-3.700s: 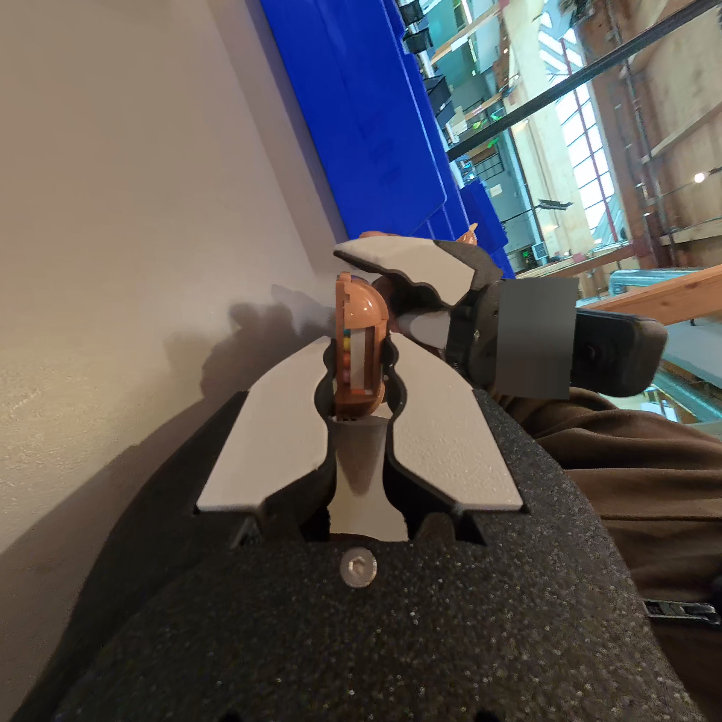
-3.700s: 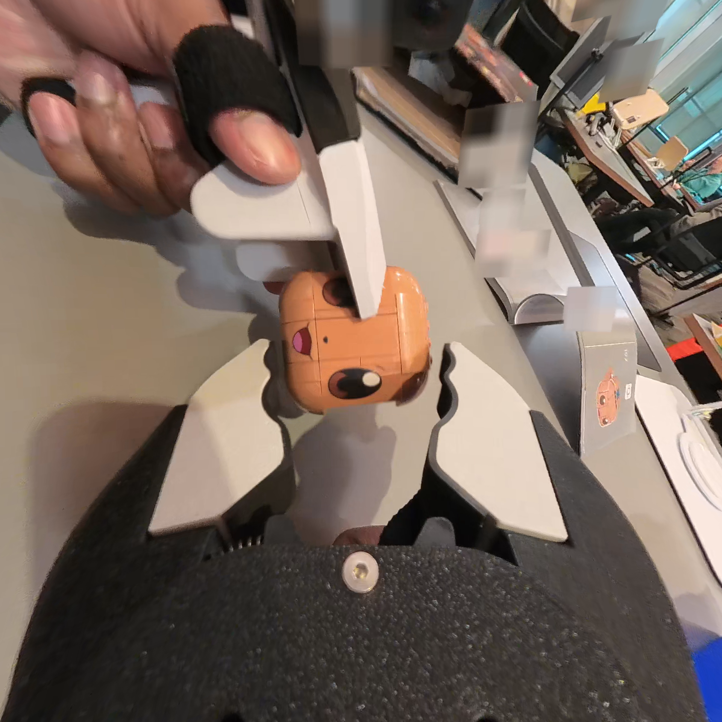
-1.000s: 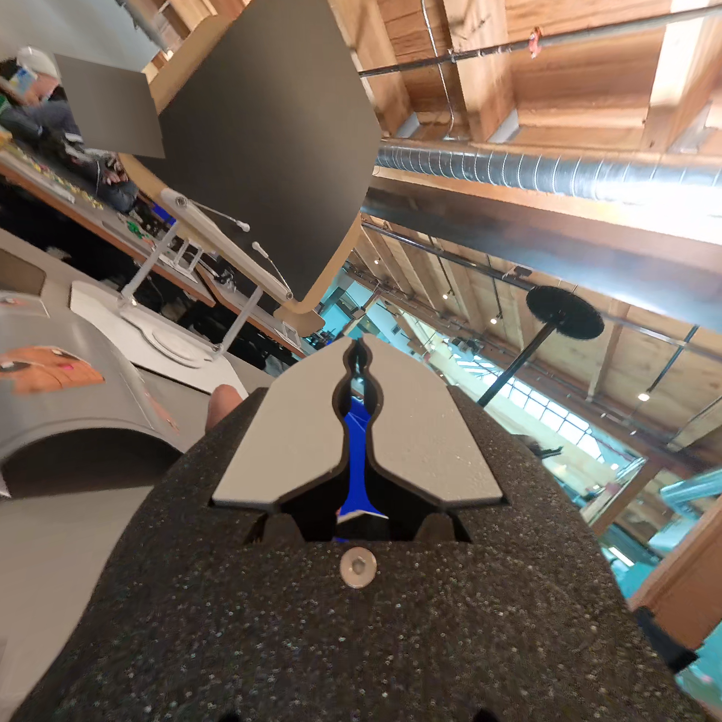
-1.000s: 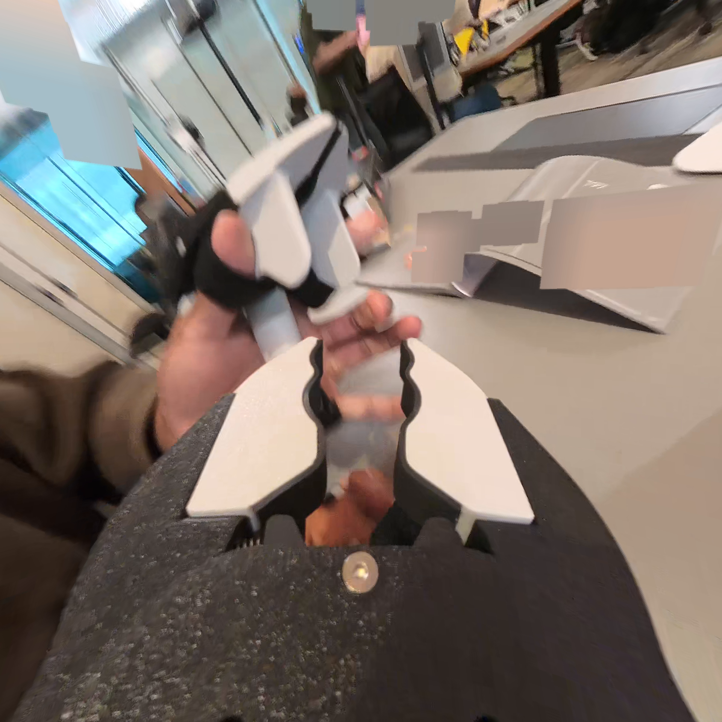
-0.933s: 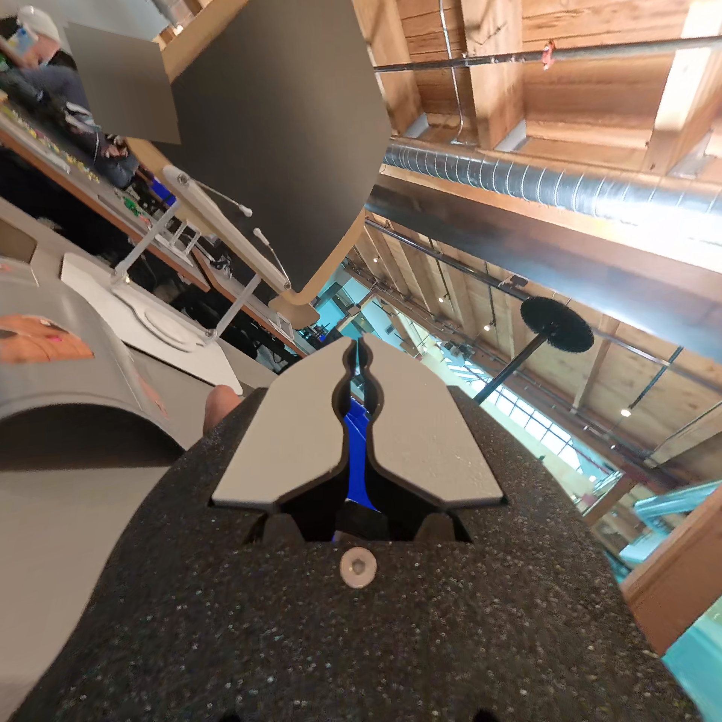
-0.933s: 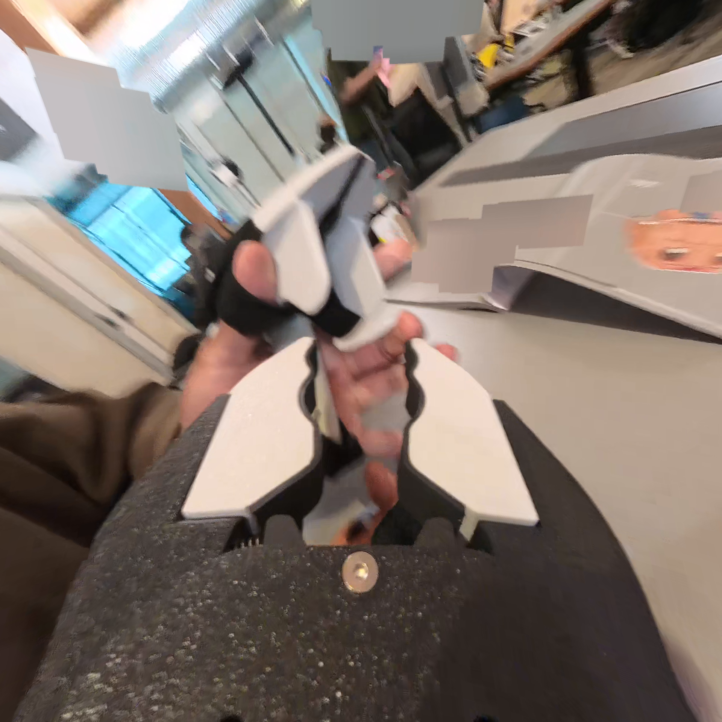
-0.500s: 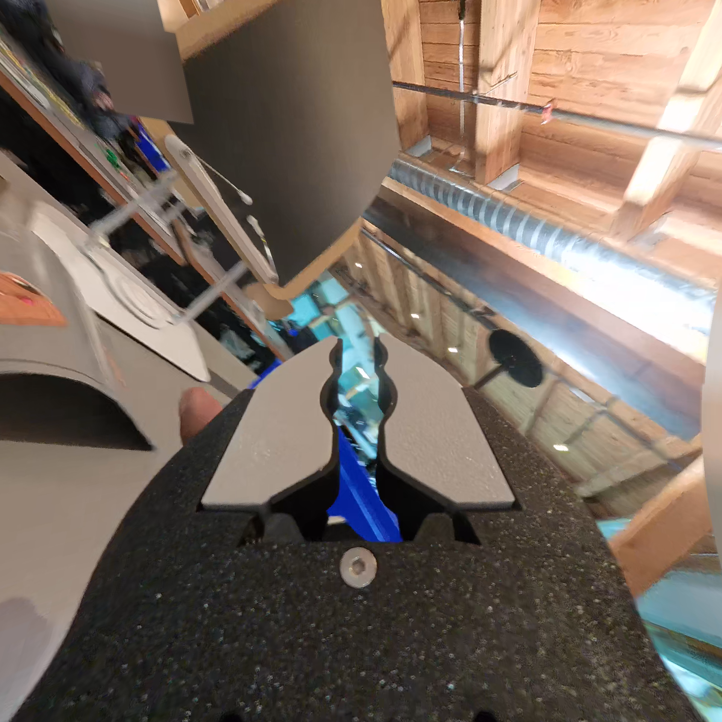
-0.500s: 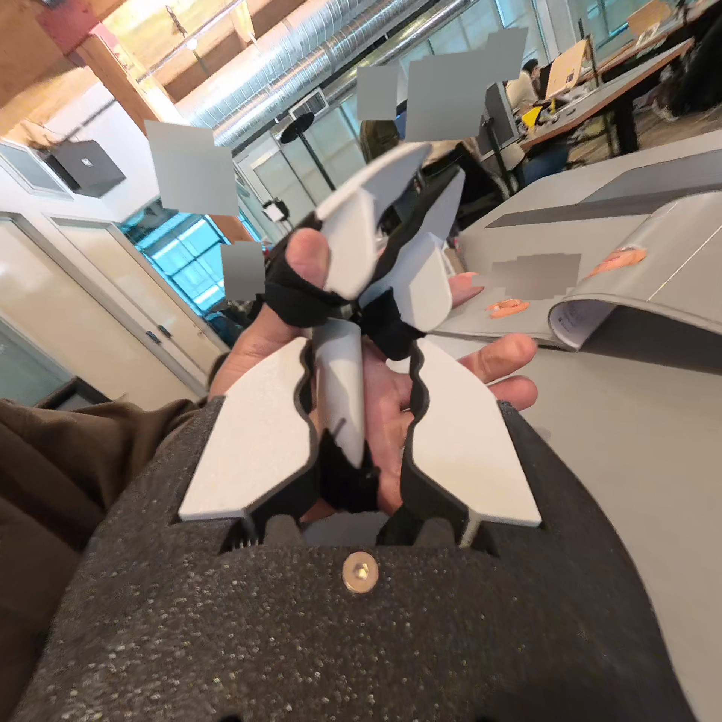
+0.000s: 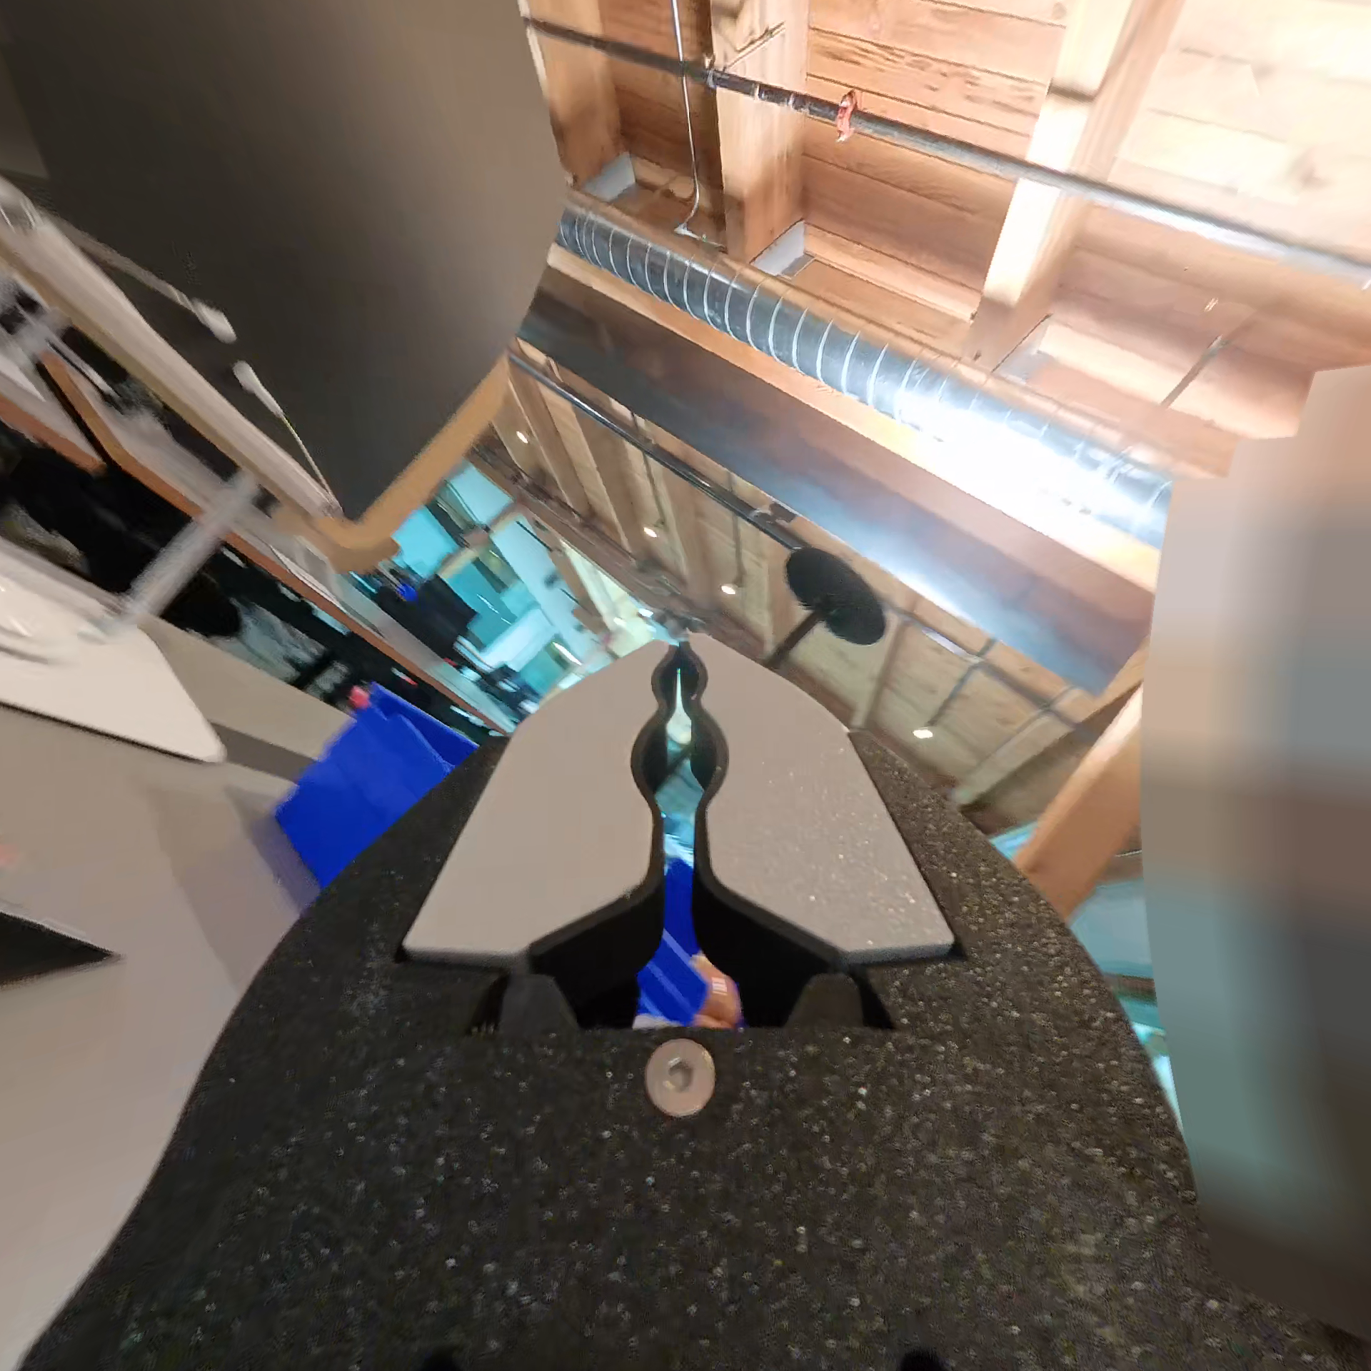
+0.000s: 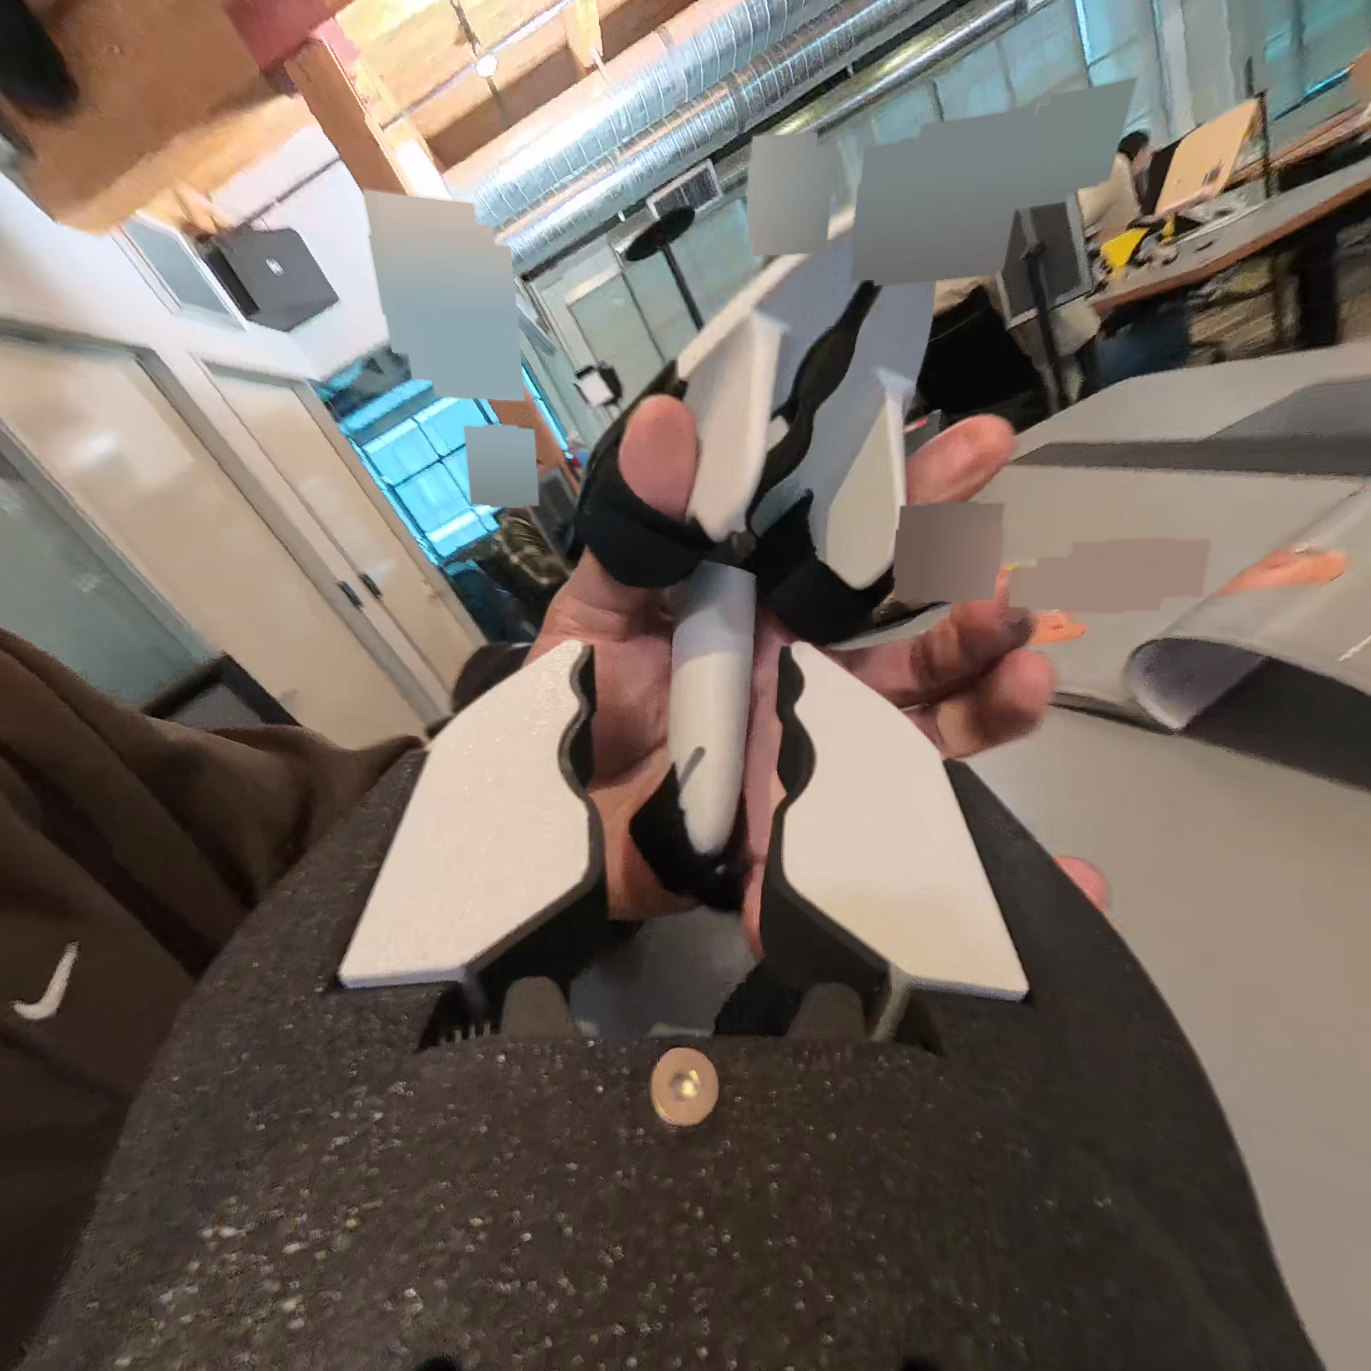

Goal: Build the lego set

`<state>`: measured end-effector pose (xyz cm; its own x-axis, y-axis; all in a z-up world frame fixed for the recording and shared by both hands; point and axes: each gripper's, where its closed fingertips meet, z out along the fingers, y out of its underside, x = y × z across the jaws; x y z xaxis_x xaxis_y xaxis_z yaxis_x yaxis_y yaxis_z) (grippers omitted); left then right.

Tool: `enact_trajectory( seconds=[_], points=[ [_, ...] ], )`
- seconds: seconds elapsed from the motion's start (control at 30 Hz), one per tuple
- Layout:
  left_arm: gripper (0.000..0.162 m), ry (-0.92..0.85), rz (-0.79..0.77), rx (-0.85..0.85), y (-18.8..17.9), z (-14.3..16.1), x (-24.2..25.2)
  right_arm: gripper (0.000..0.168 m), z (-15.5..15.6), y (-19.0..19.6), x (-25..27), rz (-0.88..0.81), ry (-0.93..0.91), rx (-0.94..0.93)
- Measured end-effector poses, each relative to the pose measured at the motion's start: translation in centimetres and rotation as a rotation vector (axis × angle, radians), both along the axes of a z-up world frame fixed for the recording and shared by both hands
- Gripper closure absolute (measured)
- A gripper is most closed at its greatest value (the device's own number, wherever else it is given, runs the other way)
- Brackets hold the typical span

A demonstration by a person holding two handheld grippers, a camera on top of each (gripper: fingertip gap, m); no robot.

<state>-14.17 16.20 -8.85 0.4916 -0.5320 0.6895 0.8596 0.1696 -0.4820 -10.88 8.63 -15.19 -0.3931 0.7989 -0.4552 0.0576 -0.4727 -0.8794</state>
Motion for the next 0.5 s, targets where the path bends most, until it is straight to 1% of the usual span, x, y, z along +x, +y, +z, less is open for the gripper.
enact_trajectory(
  seconds=[0.03, 0.13, 0.17, 0.23, 0.3, 0.37, 0.43, 0.5],
  points=[
    [0.162, 0.063, 0.066, 0.010, -0.2, 0.0, -0.7, 0.118, 0.0, 0.4, 0.0, -0.020, -0.013, 0.031],
    [0.162, 0.328, 0.330, 0.039, -0.9, 0.2, -2.7, 0.121, -0.1, 1.9, 0.3, -0.079, -0.054, 0.051],
    [0.162, 0.414, 0.388, 0.058, -1.2, 0.2, -2.9, 0.122, -0.3, 2.4, 0.5, -0.090, -0.076, 0.053],
    [0.162, 0.601, 0.451, 0.050, -1.2, -0.4, -2.6, 0.123, -0.4, 3.4, 0.9, -0.105, -0.122, 0.064],
    [0.162, 0.760, 0.467, -0.001, -0.8, -1.6, -2.1, 0.129, -0.3, 4.6, 1.6, -0.129, -0.166, 0.096],
    [0.162, 0.874, 0.426, -0.083, 0.0, -3.4, -1.6, 0.133, 0.1, 5.7, 2.4, -0.151, -0.196, 0.136],
    [0.162, 0.912, 0.357, -0.150, 0.7, -4.8, -1.2, 0.135, 0.2, 7.1, 3.3, -0.194, -0.236, 0.202],
    [0.155, 0.890, 0.308, -0.207, 1.2, -5.8, -1.3, 0.137, 0.4, 8.4, 4.2, -0.230, -0.268, 0.251]
  ],
)
